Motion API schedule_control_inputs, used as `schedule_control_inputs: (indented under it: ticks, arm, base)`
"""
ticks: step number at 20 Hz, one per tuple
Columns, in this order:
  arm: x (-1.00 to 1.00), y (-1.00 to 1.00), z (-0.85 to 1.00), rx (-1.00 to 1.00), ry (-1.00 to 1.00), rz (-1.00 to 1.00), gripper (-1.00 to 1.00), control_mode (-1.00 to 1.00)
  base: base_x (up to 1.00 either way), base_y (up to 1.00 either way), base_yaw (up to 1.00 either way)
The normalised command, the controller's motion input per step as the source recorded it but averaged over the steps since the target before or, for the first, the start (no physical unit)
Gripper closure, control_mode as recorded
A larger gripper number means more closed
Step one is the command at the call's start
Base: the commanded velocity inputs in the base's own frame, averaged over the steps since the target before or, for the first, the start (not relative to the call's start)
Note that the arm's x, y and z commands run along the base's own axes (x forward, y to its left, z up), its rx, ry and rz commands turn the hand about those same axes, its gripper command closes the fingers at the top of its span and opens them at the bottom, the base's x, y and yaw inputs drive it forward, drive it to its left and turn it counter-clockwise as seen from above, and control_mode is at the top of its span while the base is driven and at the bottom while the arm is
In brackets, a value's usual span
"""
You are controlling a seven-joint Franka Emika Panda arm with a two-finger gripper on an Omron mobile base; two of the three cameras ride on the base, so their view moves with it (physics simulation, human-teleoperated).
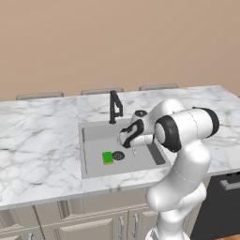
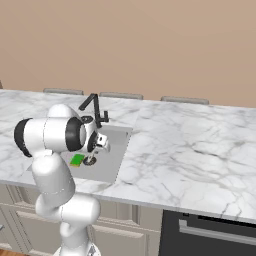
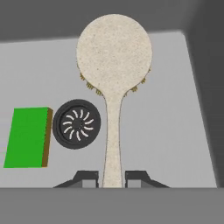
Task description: Pick up the sponge and dish brush from the sink, and place them back in the cabinet, and close the cabinet door.
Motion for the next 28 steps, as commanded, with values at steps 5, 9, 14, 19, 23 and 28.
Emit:
schedule_control_inputs:
  ticks: [5,9,14,19,23,28]
  arm:
    - [-0.22,-0.03,0.30,0.00,0.00,0.00,1.00,-1.00]
    - [-0.20,-0.03,0.35,0.00,0.00,0.00,1.00,-1.00]
    - [-0.24,-0.04,0.38,0.00,0.00,0.00,1.00,-1.00]
    - [-0.25,-0.05,0.36,0.00,0.00,0.00,1.00,-1.00]
    - [-0.26,-0.05,0.31,0.00,0.00,0.00,1.00,-1.00]
    - [-0.31,-0.07,0.23,0.00,0.00,0.00,1.00,-1.00]
  base:
    - [0.00,0.00,0.00]
    - [0.00,0.00,0.00]
    - [0.00,0.00,0.00]
    - [0.00,0.00,0.00]
    - [0.00,0.00,0.00]
    - [0.00,0.00,0.00]
